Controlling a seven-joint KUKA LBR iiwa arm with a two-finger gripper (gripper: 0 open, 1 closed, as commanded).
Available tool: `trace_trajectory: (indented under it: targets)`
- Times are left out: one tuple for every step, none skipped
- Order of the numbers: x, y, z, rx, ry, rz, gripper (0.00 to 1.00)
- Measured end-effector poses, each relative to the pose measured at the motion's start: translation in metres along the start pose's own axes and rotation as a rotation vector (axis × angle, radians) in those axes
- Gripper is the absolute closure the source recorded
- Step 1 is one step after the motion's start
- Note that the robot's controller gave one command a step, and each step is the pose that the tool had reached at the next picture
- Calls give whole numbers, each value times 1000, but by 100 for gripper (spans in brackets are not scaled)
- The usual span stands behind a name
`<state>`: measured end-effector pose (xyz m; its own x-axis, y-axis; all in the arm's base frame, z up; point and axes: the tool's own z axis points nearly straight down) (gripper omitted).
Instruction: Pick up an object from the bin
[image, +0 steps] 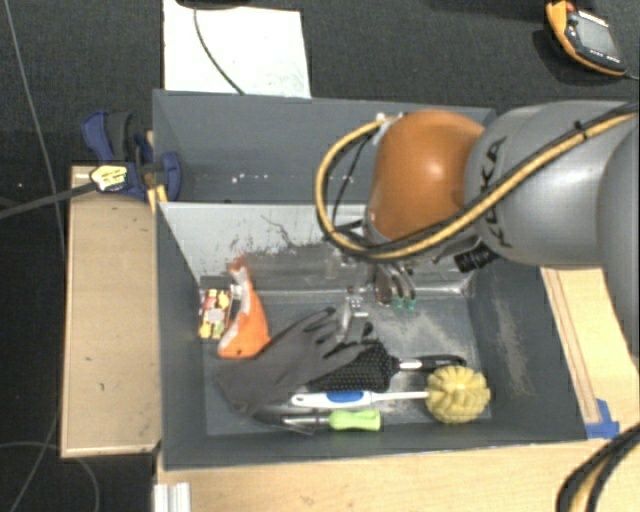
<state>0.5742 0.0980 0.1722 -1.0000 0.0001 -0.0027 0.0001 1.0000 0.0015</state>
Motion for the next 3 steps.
trace_trajectory:
  targets:
    - [4,-9,99,-2,11,62,0]
    - [-13,4,59,-1,-5,-110,0]
    - [3,-7,95,-6,11,62,0]
